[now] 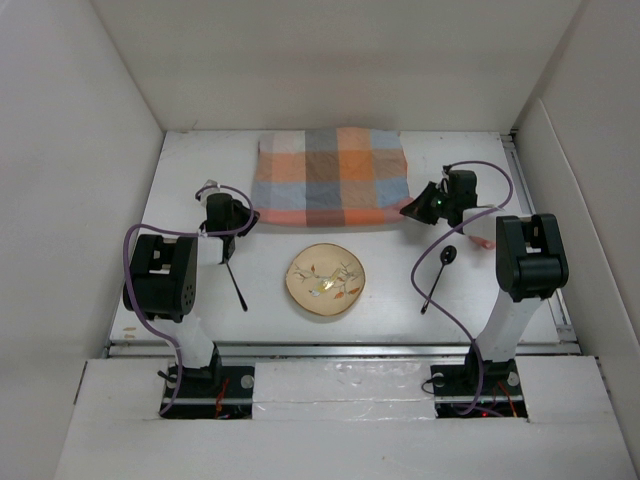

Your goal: Set the dinner table for one person

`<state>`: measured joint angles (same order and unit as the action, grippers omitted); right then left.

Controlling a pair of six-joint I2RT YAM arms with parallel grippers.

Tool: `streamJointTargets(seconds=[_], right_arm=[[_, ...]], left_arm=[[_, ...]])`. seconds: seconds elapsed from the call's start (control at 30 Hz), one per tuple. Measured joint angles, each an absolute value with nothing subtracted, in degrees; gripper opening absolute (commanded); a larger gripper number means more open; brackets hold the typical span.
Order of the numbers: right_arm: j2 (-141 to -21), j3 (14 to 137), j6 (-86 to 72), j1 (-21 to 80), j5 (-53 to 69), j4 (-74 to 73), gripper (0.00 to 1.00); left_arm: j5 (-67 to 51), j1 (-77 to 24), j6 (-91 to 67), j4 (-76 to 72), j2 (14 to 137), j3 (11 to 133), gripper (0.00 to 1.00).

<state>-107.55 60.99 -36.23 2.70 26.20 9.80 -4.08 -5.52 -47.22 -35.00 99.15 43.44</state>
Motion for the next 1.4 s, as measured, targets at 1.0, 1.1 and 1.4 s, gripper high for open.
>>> streamJointTargets(seconds=[1.0, 1.1, 1.4], right_arm=[[-87.18, 36.75, -35.83, 2.68, 20.45, 15.64, 0.29], [-83.66, 35.66, -35.83, 2.70, 18.63, 15.40, 0.32], [-66.81, 30.74, -34.06, 8.58, 15.25, 9.65, 0.11]], left_arm=[[-1.80, -7.66, -50.04, -38.13, 85.47, 28.38, 0.13], [-1.87, -7.66, -50.48, -37.89, 84.60, 27.22, 0.40], [-2.81, -7.68, -51.16, -36.05, 74.37, 21.43, 0.49]])
